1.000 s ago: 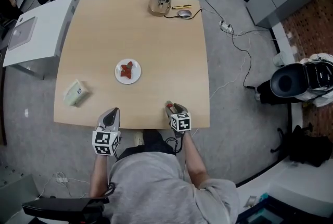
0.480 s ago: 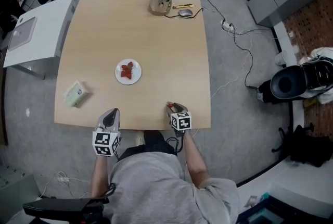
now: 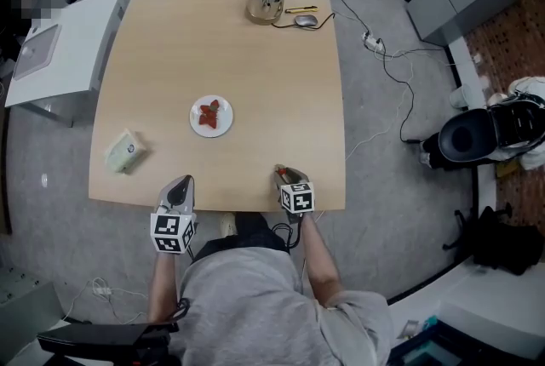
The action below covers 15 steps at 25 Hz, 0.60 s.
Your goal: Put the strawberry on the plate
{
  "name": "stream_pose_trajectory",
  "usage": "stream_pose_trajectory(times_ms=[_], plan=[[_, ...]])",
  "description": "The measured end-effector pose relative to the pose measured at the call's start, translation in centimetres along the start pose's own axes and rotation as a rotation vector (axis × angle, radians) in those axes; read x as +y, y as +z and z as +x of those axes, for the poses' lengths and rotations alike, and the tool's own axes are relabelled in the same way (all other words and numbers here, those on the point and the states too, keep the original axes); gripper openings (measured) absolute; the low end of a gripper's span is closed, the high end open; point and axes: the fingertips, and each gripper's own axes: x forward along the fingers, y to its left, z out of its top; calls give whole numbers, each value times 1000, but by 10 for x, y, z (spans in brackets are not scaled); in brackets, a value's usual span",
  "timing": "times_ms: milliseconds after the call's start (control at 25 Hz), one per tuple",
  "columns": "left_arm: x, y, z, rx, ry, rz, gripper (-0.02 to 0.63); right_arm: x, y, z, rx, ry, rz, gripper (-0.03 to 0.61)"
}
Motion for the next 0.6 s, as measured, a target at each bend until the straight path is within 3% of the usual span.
stream_pose_trajectory(times_ms=[600], plan=[[11,0,-14,-33,35,-36,20,21,52,-18,-99,33,-34,155]])
